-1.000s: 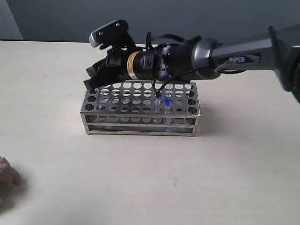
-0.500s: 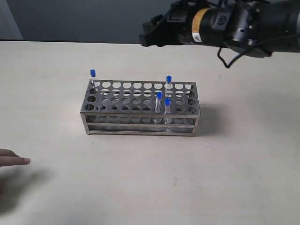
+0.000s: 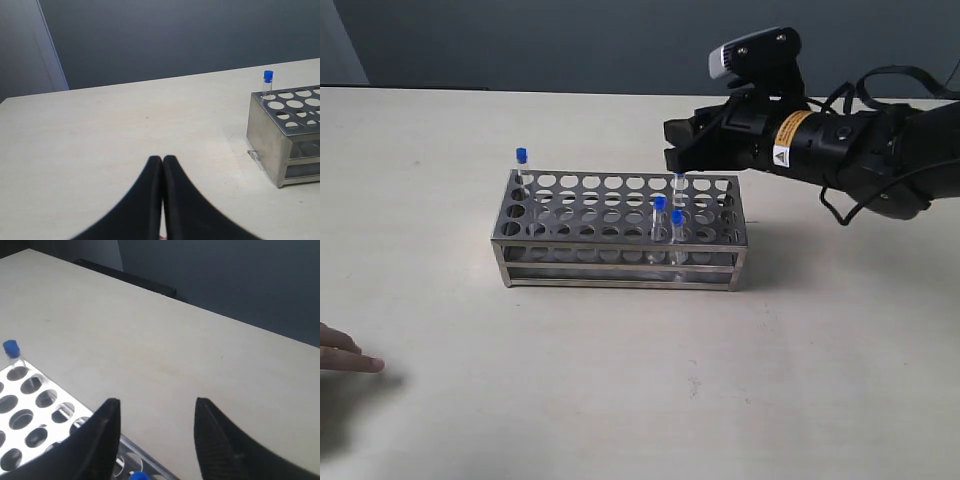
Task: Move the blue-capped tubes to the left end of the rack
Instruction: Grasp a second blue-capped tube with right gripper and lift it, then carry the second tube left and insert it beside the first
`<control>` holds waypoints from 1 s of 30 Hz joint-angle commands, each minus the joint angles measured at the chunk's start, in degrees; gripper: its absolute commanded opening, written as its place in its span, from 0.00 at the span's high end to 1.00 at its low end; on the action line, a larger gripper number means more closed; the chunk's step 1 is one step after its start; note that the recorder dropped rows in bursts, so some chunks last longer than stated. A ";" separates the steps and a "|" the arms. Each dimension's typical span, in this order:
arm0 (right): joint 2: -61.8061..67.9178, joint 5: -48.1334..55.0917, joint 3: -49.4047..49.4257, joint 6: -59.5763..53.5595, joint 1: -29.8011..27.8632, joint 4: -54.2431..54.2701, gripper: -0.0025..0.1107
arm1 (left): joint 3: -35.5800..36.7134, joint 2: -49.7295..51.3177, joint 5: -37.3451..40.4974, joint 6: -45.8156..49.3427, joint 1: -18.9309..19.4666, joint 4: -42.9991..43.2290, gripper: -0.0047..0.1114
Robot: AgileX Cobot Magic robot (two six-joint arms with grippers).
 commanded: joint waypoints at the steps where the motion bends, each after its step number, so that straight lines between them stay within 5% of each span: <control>1: 4.18 -3.81 0.32 -0.92 -0.29 0.62 0.57 | -0.30 0.20 -0.37 -0.04 -0.25 -0.30 0.95; 11: 8.95 -5.35 0.32 -6.38 -0.29 6.89 0.58 | -0.30 0.20 -0.37 -0.04 -0.25 -0.30 0.95; 17: 8.99 -5.98 0.32 -5.21 -0.16 7.45 0.98 | -0.30 0.20 -0.37 -0.04 -0.25 -0.30 0.95; 30: -3.90 -2.13 -1.79 -5.32 0.41 1.76 0.98 | -0.30 0.20 -0.37 -0.04 -0.25 -0.30 0.95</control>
